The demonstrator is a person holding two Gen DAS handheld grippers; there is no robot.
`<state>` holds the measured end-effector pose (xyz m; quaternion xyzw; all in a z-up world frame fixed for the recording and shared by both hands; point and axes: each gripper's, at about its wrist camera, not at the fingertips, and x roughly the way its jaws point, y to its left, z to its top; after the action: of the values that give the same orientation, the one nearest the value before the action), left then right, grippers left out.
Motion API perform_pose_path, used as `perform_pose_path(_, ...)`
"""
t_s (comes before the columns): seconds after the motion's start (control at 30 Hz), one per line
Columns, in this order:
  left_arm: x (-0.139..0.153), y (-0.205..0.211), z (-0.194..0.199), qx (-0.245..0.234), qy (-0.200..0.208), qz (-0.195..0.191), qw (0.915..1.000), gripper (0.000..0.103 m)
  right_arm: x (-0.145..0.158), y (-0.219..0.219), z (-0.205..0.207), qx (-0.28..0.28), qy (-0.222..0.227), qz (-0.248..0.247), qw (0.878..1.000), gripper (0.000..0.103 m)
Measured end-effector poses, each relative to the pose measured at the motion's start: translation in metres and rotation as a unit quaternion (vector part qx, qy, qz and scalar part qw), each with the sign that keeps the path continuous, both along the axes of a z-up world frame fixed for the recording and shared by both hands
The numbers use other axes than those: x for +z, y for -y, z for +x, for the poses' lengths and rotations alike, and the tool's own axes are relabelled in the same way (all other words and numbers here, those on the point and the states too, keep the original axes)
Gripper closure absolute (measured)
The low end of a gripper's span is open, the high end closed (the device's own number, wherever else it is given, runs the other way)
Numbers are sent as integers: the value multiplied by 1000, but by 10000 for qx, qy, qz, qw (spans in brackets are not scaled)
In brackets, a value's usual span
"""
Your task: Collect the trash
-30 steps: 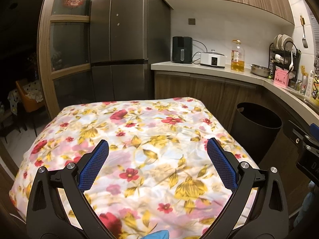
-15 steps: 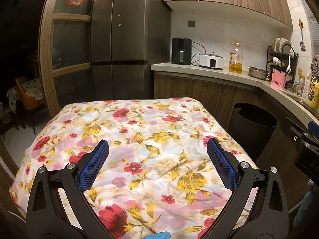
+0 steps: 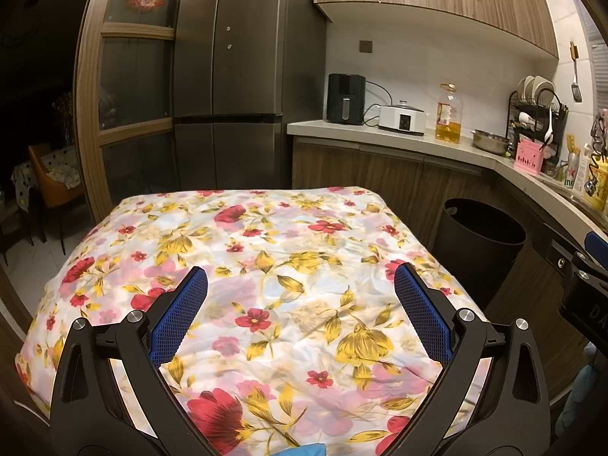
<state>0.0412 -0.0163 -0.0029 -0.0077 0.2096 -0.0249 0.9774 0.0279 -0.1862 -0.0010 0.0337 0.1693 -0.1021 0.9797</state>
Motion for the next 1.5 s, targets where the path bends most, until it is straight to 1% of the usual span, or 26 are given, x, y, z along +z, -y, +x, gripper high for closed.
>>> perform_pose_path(1.33, 0, 2, -4, -23, 39, -18, 10000, 6, 0, 1, -3, -5, 63, 66, 10000, 6)
perform_pose_path(1.5, 5, 5, -4, -37, 64, -12, 10000, 6, 1, 2, -3, -4, 55, 73, 10000, 6)
